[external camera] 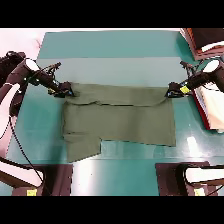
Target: Fold the shirts.
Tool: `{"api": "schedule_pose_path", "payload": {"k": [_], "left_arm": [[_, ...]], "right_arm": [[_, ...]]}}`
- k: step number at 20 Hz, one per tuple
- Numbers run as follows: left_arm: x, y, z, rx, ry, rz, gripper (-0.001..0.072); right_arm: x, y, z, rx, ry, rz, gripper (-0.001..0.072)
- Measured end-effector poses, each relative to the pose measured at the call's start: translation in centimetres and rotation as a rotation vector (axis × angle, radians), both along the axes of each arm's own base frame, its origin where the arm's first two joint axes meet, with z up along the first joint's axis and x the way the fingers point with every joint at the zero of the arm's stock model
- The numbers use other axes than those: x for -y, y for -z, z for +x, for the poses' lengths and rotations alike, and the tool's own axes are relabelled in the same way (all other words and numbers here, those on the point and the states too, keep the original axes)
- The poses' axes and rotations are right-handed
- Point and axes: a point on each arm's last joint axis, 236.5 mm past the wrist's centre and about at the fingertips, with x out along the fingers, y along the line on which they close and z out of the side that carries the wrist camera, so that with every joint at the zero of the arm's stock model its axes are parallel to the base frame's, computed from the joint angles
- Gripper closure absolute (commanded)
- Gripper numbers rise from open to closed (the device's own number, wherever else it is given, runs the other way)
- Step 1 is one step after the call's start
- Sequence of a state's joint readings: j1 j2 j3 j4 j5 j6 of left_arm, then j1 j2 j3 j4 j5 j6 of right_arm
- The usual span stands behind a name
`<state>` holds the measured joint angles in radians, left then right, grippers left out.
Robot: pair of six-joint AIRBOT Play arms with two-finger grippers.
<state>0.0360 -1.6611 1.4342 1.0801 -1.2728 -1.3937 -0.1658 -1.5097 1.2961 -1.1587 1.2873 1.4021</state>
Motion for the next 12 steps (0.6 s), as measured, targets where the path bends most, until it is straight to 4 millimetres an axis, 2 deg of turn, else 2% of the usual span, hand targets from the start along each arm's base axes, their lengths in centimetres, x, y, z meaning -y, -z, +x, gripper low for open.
{"api": "schedule_pose_path", "payload": {"k": [2, 5, 8, 12], "left_arm": [[-0.4, -0.7, -1.0, -0.014, 0.000, 0.019, 0.0163], [-2.3, -2.5, -4.2, -0.024, -0.003, 0.113, 0.0163], [-3.7, -3.0, -10.4, -0.063, -0.026, 0.178, 0.0163], [-3.6, -0.4, -19.8, -0.163, -0.056, 0.184, 0.0163]], "right_arm": [[0.0, -0.8, -0.3, 0.007, 0.014, 0.021, 0.0389], [0.3, -3.1, -1.4, 0.040, 0.019, 0.033, 0.0389], [0.7, -5.4, -2.6, 0.095, 0.026, 0.025, 0.0388], [0.7, -6.8, -3.8, 0.142, 0.032, 0.018, 0.0389]]}}
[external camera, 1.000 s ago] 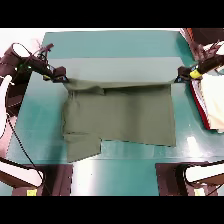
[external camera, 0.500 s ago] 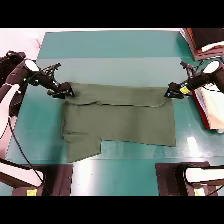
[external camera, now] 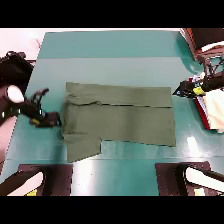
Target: Fold the shirts.
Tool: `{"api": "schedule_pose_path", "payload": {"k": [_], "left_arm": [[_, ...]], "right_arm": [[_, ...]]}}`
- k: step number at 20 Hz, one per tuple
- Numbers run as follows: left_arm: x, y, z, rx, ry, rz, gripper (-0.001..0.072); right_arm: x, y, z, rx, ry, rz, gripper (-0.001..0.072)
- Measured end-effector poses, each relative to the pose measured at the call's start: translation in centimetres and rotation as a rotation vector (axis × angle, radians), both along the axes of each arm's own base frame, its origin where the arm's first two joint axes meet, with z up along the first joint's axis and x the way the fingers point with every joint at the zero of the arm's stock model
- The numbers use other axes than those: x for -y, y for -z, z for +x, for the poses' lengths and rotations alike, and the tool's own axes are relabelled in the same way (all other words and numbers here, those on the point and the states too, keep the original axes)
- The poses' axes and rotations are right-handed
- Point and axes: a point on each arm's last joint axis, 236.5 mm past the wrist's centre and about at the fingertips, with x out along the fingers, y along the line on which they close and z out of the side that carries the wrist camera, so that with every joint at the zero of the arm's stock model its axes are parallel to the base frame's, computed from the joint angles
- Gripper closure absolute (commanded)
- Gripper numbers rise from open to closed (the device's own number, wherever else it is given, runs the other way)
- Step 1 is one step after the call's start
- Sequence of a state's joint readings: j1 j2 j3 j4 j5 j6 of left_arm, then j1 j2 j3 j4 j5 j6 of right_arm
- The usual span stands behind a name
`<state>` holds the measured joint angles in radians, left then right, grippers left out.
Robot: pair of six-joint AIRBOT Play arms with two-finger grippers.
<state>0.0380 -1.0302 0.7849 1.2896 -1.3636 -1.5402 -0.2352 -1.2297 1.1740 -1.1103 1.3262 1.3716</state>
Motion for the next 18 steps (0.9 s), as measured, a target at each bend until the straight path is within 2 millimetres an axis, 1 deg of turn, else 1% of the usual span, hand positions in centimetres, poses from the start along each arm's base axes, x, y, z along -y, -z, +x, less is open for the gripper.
{"api": "schedule_pose_path", "payload": {"k": [1, 3, 5, 7, 9, 10, 11, 12, 13, 14, 15, 16, 18], "left_arm": [[0.5, 0.7, -1.7, -0.013, -0.013, -0.018, 0.0163], [1.6, 2.2, -3.8, -0.023, -0.032, -0.060, 0.0163], [3.3, 3.3, -4.6, -0.008, -0.038, -0.113, 0.0163], [4.7, 3.8, -4.4, 0.034, -0.038, -0.147, 0.0166], [5.7, 3.8, -3.7, 0.075, -0.047, -0.174, 0.0422], [5.9, 3.6, -3.4, 0.092, -0.045, -0.179, 0.0519], [6.1, 3.3, -3.0, 0.109, -0.044, -0.183, 0.0680], [6.2, 2.9, -2.6, 0.124, -0.038, -0.184, 0.0683], [6.3, 2.4, -2.2, 0.140, -0.029, -0.183, 0.0683], [6.2, 2.0, -1.8, 0.155, -0.022, -0.179, 0.0683], [6.1, 1.6, -1.6, 0.162, -0.010, -0.172, 0.0683], [6.1, 1.3, -1.4, 0.167, 0.001, -0.166, 0.0682], [6.0, 0.9, -1.2, 0.175, 0.011, -0.161, 0.0682]], "right_arm": [[-0.1, -0.1, -0.1, 0.007, 0.001, 0.002, 0.0389], [-0.3, -0.4, -0.2, 0.017, 0.004, 0.011, 0.0389], [-0.6, -0.7, -0.3, 0.023, 0.004, 0.023, 0.0389], [-0.8, -0.7, -0.5, 0.018, 0.000, 0.030, 0.0389], [-0.9, -0.7, -0.8, 0.007, -0.007, 0.036, 0.0389], [-1.0, -0.7, -1.2, -0.006, -0.011, 0.041, 0.0389], [-0.8, -0.6, -1.5, -0.020, -0.010, 0.043, 0.0389], [-0.4, -0.4, -2.0, -0.039, -0.005, 0.045, 0.0390], [0.0, 0.0, -2.8, -0.063, -0.001, 0.047, 0.0389], [0.7, 0.7, -4.0, -0.100, 0.010, 0.038, 0.0389], [1.6, 1.7, -5.5, -0.140, 0.027, 0.022, 0.0325], [2.6, 3.0, -7.4, -0.193, 0.050, 0.006, 0.0197], [4.1, 5.9, -12.0, -0.312, 0.105, -0.004, 0.0192]]}}
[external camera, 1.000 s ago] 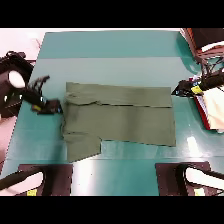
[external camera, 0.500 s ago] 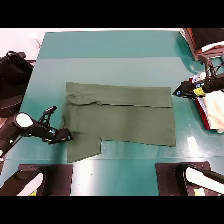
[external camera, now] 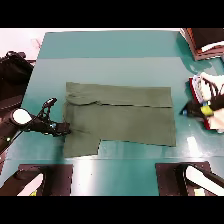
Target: Fold the shirts.
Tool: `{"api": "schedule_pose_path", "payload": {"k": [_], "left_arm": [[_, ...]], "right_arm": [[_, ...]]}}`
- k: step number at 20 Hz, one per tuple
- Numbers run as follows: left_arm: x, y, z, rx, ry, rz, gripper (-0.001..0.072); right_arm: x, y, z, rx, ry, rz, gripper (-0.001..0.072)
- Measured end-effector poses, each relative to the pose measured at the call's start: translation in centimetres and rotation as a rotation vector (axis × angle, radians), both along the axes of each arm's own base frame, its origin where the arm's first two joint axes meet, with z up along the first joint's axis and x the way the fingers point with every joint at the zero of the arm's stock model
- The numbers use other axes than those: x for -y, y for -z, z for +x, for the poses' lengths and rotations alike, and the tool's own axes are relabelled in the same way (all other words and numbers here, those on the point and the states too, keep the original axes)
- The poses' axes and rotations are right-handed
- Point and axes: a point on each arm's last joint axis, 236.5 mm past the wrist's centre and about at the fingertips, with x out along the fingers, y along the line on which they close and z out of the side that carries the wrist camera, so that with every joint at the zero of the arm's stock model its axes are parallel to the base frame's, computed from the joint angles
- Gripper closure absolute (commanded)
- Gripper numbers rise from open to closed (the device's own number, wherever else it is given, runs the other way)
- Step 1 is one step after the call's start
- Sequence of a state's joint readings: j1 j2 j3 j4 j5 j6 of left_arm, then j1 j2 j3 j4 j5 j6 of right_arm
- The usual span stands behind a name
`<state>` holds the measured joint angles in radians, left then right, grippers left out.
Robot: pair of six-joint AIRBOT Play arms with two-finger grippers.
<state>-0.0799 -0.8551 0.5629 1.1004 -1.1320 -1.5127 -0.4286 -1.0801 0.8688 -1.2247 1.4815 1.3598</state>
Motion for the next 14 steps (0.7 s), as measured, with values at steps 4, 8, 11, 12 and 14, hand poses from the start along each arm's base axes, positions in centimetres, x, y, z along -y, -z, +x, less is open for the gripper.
{"api": "schedule_pose_path", "payload": {"k": [4, 8, 11, 12, 14], "left_arm": [[-0.1, -0.3, 0.2, 0.008, 0.010, 0.008, 0.0682], [-0.2, -0.4, 0.2, 0.008, 0.012, 0.011, 0.0682], [-0.2, -0.4, 0.2, 0.010, 0.013, 0.012, 0.0682], [-0.2, -0.4, 0.2, 0.011, 0.013, 0.012, 0.0683], [-0.2, -0.5, 0.1, 0.010, 0.026, 0.015, 0.0684]], "right_arm": [[-0.6, 4.8, -7.4, -0.183, 0.132, 0.086, 0.0279], [-3.1, 6.8, -9.1, -0.217, 0.164, 0.173, 0.0350], [-4.6, 7.5, -9.1, -0.244, 0.117, 0.193, 0.0545], [-5.0, 7.8, -9.0, -0.248, 0.099, 0.189, 0.0640], [-5.6, 8.1, -8.5, -0.238, 0.059, 0.174, 0.0696]]}}
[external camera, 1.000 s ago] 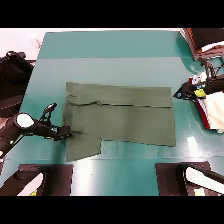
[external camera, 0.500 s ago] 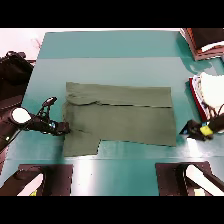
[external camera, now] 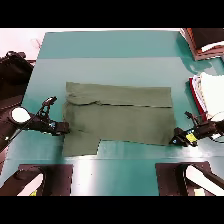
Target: Fold the shirts.
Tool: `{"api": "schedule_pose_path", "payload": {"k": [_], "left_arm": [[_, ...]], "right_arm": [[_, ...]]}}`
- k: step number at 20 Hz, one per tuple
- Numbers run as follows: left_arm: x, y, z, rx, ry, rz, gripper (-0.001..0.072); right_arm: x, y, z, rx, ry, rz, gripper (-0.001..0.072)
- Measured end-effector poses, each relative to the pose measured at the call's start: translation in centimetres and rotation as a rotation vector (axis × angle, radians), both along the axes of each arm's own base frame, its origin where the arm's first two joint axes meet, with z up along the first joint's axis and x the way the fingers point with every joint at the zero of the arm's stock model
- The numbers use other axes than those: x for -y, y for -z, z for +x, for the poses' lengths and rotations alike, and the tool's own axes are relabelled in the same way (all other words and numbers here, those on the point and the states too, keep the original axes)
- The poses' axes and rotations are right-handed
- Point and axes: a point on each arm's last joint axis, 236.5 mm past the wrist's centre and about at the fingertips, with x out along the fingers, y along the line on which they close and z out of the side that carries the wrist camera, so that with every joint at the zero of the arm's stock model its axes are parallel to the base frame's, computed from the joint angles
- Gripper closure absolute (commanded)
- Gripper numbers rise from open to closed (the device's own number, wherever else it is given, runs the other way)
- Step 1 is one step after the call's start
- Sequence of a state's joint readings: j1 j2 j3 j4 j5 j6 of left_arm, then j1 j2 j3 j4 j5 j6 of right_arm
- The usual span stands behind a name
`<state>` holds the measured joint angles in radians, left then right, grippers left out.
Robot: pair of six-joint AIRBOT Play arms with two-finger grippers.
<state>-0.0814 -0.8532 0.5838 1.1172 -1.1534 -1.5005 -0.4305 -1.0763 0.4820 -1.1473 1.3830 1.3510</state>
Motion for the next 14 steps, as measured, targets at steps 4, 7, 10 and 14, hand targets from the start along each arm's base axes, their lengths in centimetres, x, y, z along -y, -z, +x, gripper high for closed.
{"api": "schedule_pose_path", "payload": {"k": [4, 7, 10, 14], "left_arm": [[0.0, -0.9, -1.6, -0.033, 0.049, 0.003, 0.0684], [0.0, -3.2, -3.5, -0.008, 0.075, 0.002, 0.0684], [0.2, -5.7, -6.0, 0.005, 0.080, -0.019, 0.0684], [0.5, -8.3, -5.3, 0.072, 0.075, -0.032, 0.0684]], "right_arm": [[0.5, -2.2, 2.1, 0.105, -0.079, -0.065, 0.0697], [1.9, -5.9, 1.8, 0.157, -0.165, -0.146, 0.0697], [3.1, -9.1, 0.8, 0.191, -0.200, -0.231, 0.0698], [4.2, -12.0, 1.1, 0.249, -0.199, -0.308, 0.0699]]}}
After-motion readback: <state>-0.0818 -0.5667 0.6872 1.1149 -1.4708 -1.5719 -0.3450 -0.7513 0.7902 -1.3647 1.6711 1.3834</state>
